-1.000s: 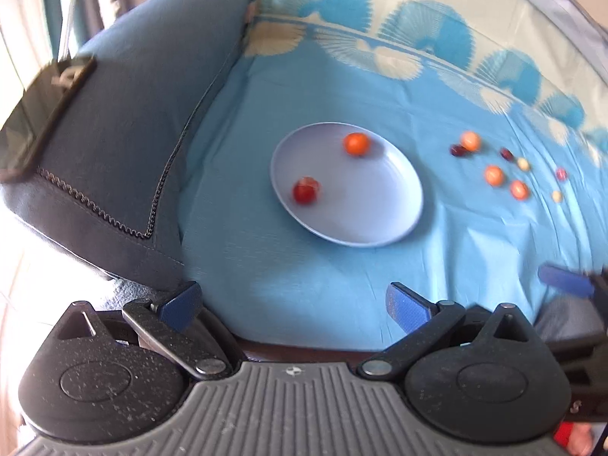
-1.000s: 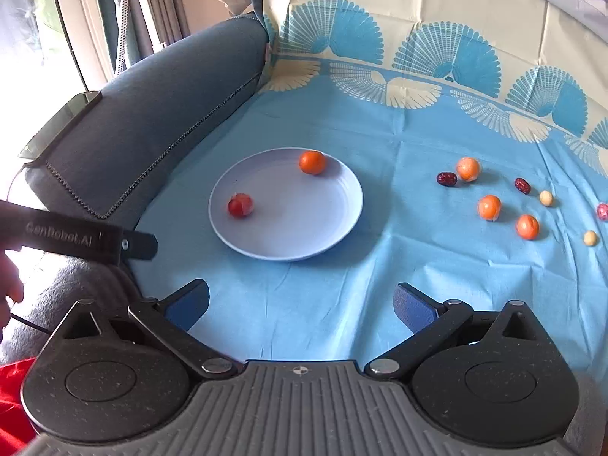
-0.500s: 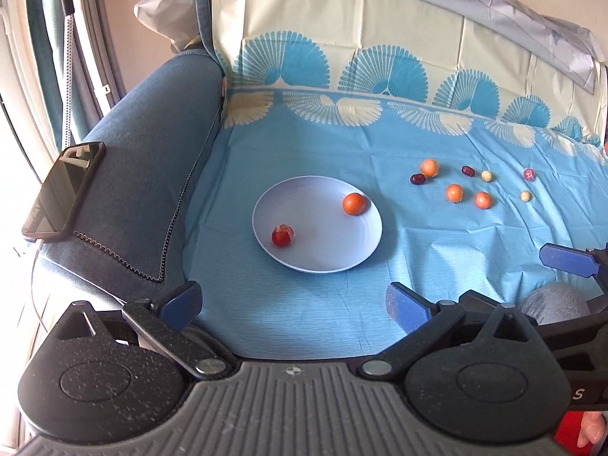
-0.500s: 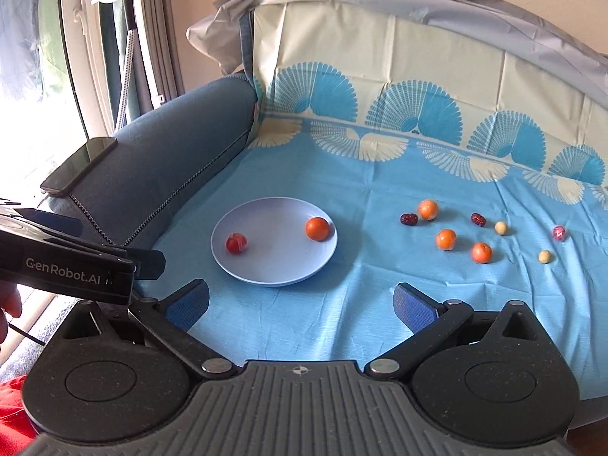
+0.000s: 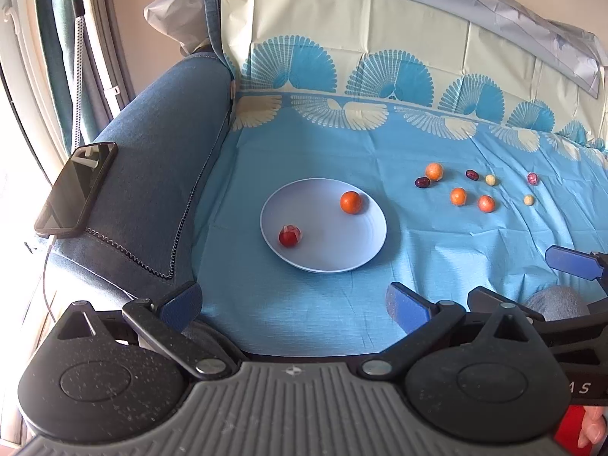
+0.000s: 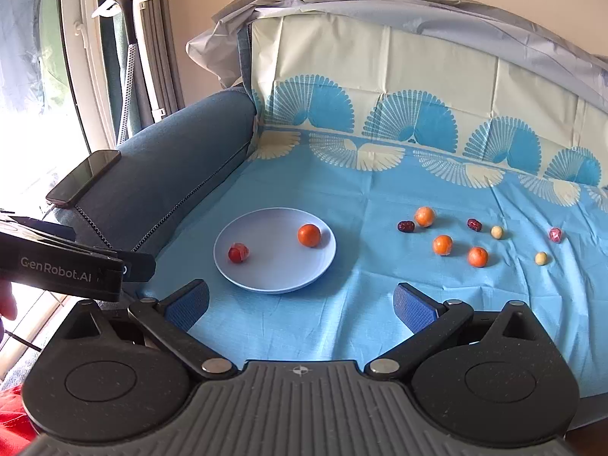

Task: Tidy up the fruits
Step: 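Move both tools back toward the remaining fruits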

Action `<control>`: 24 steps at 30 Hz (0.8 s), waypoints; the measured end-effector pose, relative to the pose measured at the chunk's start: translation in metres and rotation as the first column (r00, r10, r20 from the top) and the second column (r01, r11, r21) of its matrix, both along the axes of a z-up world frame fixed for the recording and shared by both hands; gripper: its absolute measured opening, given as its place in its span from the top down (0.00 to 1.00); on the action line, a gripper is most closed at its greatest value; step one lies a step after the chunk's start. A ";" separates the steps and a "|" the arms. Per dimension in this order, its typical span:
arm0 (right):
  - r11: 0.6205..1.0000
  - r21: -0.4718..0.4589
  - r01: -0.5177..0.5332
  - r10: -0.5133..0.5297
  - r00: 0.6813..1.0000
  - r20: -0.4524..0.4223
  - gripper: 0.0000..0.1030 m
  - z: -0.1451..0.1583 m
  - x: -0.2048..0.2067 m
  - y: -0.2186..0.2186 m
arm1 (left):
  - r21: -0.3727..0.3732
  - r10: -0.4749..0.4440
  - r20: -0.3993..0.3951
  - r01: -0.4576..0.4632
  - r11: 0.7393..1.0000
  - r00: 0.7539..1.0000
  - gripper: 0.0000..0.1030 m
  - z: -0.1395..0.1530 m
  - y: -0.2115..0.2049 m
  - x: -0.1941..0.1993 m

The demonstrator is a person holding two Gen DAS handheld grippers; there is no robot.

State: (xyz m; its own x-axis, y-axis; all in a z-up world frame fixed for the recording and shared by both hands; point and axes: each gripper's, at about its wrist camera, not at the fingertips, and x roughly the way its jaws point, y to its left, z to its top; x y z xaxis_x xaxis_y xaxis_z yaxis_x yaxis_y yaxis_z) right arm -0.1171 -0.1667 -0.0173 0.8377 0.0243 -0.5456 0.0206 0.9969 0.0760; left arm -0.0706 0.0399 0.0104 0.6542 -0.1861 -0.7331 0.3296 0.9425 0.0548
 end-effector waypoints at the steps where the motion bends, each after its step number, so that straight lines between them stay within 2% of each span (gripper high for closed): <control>1: 1.000 0.003 -0.001 0.001 1.000 -0.002 0.01 -0.001 0.000 -0.001 | 0.002 -0.001 -0.001 0.001 1.000 1.000 0.00 0.000 0.000 0.000; 9: 1.000 0.011 0.002 -0.002 1.000 -0.017 0.01 -0.003 0.004 -0.004 | 0.013 -0.001 -0.010 0.001 1.000 1.000 0.00 -0.004 -0.004 0.003; 14: 0.999 0.041 0.010 -0.009 1.000 -0.029 0.01 -0.010 0.009 -0.011 | 0.036 -0.008 -0.047 0.010 0.999 0.999 0.00 -0.012 -0.010 0.009; 19: 0.991 0.104 0.080 -0.077 0.996 -0.038 0.01 -0.018 0.014 -0.036 | 0.074 -0.015 -0.080 0.021 0.997 0.997 0.00 -0.021 -0.023 0.019; 24: 0.973 0.144 0.178 -0.176 0.984 -0.027 0.01 -0.022 0.016 -0.075 | 0.068 -0.023 -0.096 0.030 0.997 0.995 0.00 -0.020 -0.051 0.039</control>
State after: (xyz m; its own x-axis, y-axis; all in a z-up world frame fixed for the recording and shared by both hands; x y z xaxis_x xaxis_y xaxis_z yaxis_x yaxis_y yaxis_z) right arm -0.1014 -0.2415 -0.0391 0.8279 -0.0441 -0.5592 0.1980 0.9557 0.2177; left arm -0.0314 -0.0110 -0.0099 0.5766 -0.1492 -0.8033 0.3610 0.9285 0.0867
